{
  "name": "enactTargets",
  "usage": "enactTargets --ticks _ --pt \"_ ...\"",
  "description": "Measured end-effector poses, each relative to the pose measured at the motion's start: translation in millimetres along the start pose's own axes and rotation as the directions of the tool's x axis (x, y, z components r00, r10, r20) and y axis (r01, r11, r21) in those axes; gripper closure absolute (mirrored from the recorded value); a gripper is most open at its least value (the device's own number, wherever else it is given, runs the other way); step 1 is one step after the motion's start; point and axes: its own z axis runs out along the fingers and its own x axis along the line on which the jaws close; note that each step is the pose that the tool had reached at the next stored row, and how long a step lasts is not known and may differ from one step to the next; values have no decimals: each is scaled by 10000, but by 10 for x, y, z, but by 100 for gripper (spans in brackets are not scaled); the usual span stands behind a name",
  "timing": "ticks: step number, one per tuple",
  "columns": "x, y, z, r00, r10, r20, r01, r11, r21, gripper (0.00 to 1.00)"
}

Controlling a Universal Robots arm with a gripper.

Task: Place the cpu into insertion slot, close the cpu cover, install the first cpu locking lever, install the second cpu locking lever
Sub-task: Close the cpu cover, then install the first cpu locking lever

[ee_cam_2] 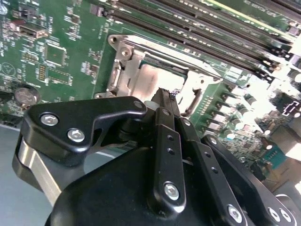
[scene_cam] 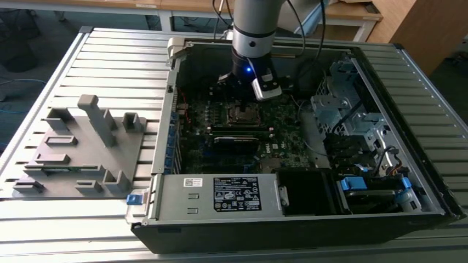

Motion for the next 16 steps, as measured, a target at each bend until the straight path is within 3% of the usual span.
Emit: enactTargets --ticks 16 --pt "-1 3 -58 10000 0 1 0 10000 -2 90"
